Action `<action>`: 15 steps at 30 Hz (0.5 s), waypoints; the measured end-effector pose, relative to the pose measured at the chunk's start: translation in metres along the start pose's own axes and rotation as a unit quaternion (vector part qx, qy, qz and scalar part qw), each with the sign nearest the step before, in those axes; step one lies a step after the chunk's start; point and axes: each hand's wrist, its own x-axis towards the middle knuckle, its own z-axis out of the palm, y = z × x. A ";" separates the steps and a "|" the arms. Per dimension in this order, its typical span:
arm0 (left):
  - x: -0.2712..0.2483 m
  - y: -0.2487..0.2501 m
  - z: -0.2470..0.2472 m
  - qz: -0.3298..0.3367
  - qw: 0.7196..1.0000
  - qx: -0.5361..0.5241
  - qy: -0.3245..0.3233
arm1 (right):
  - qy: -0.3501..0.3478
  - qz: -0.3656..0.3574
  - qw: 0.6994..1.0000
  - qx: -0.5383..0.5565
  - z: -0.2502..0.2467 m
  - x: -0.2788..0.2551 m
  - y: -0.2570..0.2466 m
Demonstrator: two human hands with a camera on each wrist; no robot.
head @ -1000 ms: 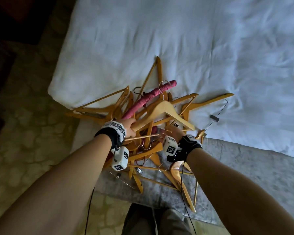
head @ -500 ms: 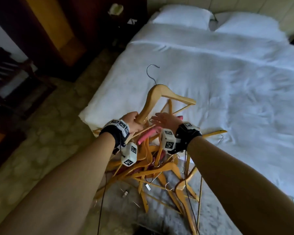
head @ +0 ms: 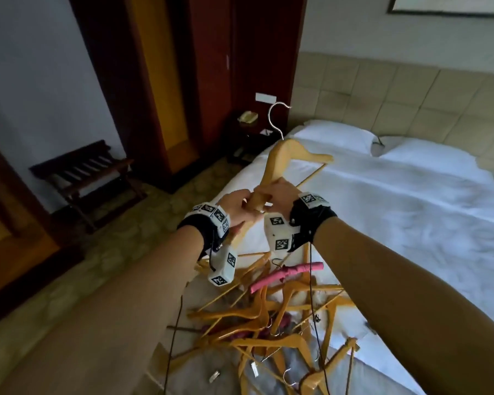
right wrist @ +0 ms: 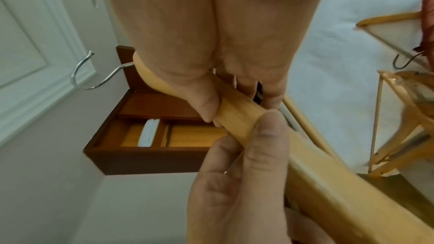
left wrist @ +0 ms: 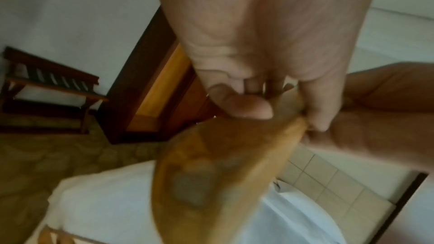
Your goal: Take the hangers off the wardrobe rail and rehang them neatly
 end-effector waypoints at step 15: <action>-0.160 0.051 -0.115 0.105 0.894 0.013 0.436 | -0.104 -0.088 0.986 0.093 0.042 -0.108 -0.140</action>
